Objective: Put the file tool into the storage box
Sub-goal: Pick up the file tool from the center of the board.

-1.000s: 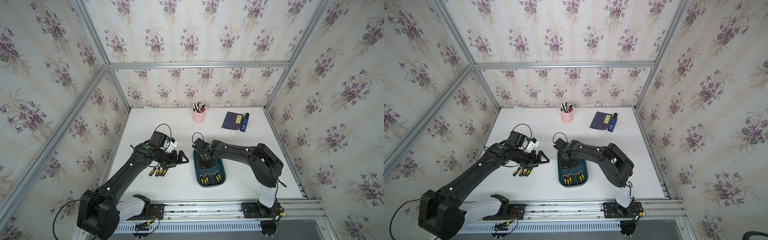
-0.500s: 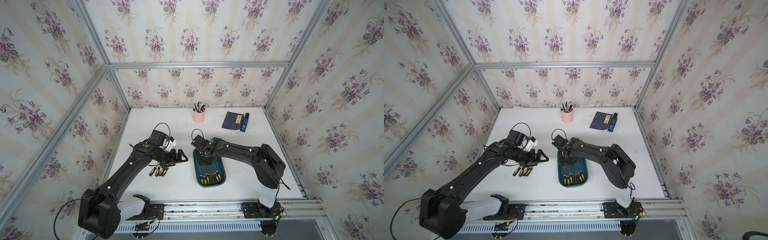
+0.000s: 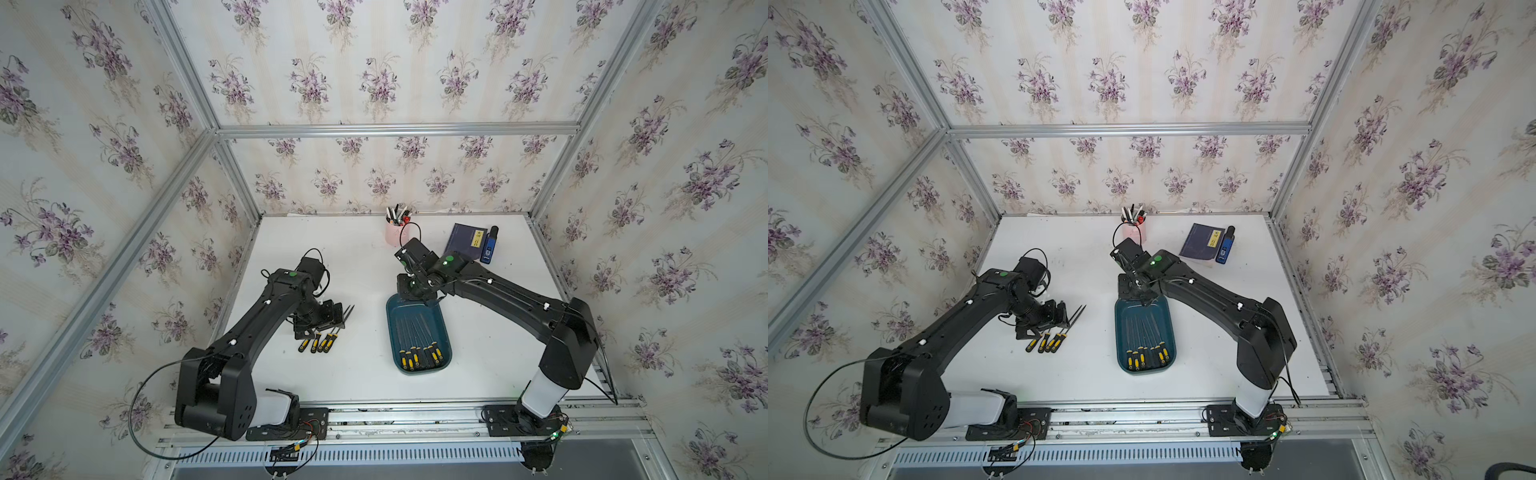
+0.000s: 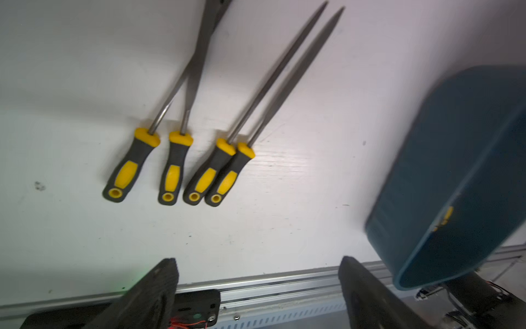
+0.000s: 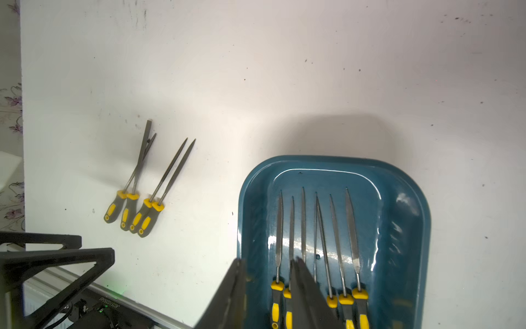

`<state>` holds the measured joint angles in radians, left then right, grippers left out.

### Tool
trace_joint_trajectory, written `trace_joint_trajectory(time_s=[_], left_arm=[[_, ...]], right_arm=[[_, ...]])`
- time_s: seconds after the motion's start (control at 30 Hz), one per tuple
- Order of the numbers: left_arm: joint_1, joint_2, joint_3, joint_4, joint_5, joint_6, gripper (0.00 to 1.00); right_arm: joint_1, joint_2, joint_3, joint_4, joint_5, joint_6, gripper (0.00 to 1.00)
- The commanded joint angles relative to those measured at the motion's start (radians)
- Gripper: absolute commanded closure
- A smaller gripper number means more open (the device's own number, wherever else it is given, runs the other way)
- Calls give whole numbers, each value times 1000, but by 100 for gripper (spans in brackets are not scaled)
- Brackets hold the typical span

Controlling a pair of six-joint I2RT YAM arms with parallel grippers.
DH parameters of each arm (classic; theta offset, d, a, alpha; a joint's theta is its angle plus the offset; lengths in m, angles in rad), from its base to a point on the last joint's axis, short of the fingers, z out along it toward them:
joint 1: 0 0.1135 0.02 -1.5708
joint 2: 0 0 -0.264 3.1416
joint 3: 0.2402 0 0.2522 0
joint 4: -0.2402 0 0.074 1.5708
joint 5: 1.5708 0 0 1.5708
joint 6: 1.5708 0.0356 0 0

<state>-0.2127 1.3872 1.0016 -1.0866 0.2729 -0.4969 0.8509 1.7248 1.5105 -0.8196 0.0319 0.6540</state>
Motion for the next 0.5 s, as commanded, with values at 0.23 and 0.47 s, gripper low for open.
trace_joint_trajectory(time_s=[0.23, 0.47], left_arm=[[62, 68, -37, -55, -344, -81, 19], [141, 151, -54, 6, -349, -48, 37]], right_arm=[[2, -31, -83, 31, -45, 13, 72], [4, -37, -120, 33, -55, 27, 74]])
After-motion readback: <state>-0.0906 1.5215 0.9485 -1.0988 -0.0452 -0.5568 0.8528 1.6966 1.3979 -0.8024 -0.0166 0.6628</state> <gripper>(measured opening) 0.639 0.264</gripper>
